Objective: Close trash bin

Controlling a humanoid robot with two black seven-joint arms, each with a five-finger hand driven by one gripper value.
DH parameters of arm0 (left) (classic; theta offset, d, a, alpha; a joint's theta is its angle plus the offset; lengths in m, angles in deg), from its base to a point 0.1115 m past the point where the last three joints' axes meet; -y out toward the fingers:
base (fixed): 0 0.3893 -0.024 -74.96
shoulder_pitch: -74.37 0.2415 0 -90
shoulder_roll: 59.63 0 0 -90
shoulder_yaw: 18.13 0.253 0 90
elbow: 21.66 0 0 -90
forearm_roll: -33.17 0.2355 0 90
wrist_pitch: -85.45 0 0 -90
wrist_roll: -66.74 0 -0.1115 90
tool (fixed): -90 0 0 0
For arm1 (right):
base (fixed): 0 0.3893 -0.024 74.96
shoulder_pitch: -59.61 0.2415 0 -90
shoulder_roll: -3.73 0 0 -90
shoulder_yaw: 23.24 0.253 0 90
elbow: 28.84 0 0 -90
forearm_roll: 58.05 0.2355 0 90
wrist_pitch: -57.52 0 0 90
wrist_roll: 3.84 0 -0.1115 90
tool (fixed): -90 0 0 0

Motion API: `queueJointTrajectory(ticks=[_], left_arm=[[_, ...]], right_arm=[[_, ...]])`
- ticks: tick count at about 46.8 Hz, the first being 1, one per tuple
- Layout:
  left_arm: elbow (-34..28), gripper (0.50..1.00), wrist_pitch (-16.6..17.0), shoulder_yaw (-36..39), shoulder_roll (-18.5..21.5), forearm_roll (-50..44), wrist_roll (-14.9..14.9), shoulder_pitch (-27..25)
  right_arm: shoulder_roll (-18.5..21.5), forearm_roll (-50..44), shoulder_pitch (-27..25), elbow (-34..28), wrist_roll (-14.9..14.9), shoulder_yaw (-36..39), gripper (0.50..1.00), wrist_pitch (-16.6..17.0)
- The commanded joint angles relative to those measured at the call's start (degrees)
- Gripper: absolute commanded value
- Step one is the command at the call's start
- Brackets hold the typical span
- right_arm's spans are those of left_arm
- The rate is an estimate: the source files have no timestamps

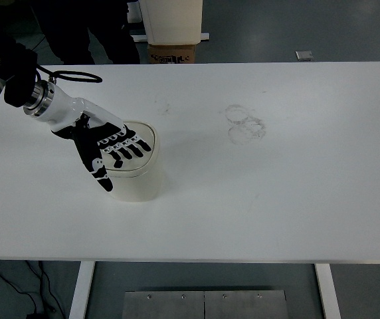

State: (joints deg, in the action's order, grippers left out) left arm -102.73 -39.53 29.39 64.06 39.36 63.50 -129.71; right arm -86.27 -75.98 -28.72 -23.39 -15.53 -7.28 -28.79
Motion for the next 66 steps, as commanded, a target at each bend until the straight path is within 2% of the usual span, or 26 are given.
queueJointTrajectory(ticks=[1, 23, 36, 43, 50, 62, 66], left_arm=[[-0.05, 1.000, -0.02, 0.03, -0.03, -0.04, -0.02, 0.09], [2.50, 1.000, -0.02, -1.72, 0.67, -0.04, 0.07, -0.79], [10.75, 1.000, -0.02, -5.68, 0.93, -0.65, 0.16, 0.52], [15.15, 1.000, -0.02, -9.36, 1.29, -1.09, 0.51, 3.77], [19.54, 1.000, -0.02, -14.46, 4.01, -1.09, 0.77, 9.13], [28.15, 1.000, -0.02, -25.09, 4.89, -1.18, 0.77, 18.54], [30.97, 1.000, -0.02, -29.31, 6.29, -1.09, 0.86, 21.35]], right_arm=[[0.00, 0.00, 0.00, 0.00, 0.00, 0.04, 0.991, 0.00], [0.00, 0.00, 0.00, 0.00, 0.00, 0.04, 0.991, 0.00], [0.00, 0.00, 0.00, 0.00, 0.00, -0.04, 0.991, 0.00], [0.00, 0.00, 0.00, 0.00, 0.00, 0.04, 0.991, 0.00], [0.00, 0.00, 0.00, 0.00, 0.00, -0.04, 0.991, 0.00], [0.00, 0.00, 0.00, 0.00, 0.00, 0.04, 0.991, 0.00], [0.00, 0.00, 0.00, 0.00, 0.00, -0.04, 0.991, 0.00]])
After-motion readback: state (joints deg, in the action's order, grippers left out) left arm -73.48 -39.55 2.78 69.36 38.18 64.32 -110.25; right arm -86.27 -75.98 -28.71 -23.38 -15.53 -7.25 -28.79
